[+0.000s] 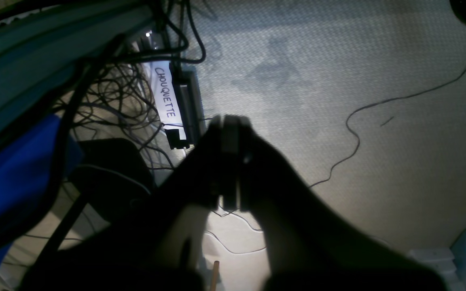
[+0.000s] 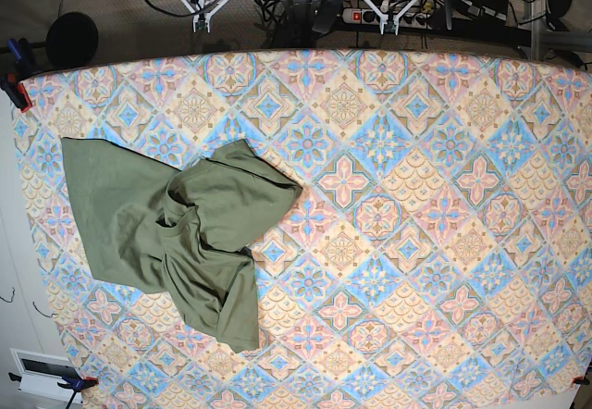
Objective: Layout the t-shirt on the table in an organized manner, then fold the t-shirt properly
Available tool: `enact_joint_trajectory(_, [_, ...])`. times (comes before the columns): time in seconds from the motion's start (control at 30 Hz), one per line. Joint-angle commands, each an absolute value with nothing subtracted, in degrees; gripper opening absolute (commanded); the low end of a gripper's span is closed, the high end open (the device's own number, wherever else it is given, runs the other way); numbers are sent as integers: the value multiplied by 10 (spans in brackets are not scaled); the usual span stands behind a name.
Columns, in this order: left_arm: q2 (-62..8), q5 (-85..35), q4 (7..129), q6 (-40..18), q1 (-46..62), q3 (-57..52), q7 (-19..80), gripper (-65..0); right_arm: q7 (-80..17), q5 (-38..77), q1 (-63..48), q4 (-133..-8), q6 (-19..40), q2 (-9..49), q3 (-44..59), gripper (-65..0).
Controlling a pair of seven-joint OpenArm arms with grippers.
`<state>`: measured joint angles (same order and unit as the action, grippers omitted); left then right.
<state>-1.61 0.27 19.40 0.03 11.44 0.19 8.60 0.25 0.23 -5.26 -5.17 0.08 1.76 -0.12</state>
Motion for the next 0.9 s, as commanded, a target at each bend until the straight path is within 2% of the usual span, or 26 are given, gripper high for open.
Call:
enact_joint_trajectory(0.0, [-15, 7, 196, 1, 116, 3, 86, -648, 4, 0, -55, -52, -1, 19, -3, -650])
enact_joint_trajectory(0.67, [-16, 7, 196, 1, 116, 3, 85, -648, 7, 0, -56, -52, -1, 20, -4, -650])
enact_joint_trajectory(0.87, [-41, 7, 196, 1, 127, 4, 85, -648, 7, 0, -80, -62, -1, 21, -4, -650])
